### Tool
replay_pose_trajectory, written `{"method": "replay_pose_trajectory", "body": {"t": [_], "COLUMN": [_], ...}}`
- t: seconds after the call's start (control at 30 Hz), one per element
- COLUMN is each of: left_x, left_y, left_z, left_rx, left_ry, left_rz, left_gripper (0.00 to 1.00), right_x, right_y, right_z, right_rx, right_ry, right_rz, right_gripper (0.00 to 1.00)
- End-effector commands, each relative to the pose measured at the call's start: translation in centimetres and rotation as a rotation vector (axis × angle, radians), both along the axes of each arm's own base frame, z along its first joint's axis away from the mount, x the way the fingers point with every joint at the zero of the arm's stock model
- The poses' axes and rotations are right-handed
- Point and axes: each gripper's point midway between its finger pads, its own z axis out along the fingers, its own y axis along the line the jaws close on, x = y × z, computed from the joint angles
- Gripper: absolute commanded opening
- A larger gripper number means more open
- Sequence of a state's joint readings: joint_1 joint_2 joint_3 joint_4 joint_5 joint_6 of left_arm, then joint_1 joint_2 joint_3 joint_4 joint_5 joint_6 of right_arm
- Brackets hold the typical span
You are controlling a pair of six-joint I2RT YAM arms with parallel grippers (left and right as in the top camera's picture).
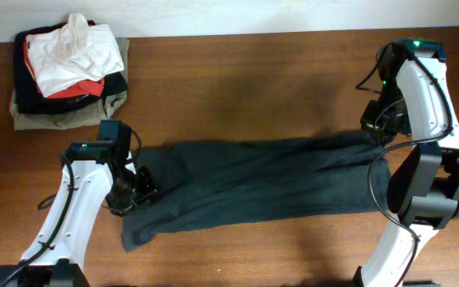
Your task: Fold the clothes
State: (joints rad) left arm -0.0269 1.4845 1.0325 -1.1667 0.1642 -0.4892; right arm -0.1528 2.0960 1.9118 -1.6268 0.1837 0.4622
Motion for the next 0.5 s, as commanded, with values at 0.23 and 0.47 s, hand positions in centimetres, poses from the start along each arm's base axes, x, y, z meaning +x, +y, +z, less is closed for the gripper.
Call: {"method": "replay_pose_trajectory", "body": {"t": [0.23, 0.47], "left_x": [-1.5, 3.6], "left_y": [0.2, -1.0], "left_z": [0.0, 1.4], "left_rx": [0.010, -0.019], "left_ry": [0.038, -0.173], "left_rz": [-0.046, -0.067], "left_gripper": [0.99, 0.89], "right_x": [-0.5, 0.8], "right_y": [-1.5, 1.0], "right_z": [0.9, 0.0], "right_rx": [-0.100, 0.067], "right_ry": [-0.002, -0.045], "right_rz": [-0.020, 0.077], "right_gripper": [0.99, 0.73]}}
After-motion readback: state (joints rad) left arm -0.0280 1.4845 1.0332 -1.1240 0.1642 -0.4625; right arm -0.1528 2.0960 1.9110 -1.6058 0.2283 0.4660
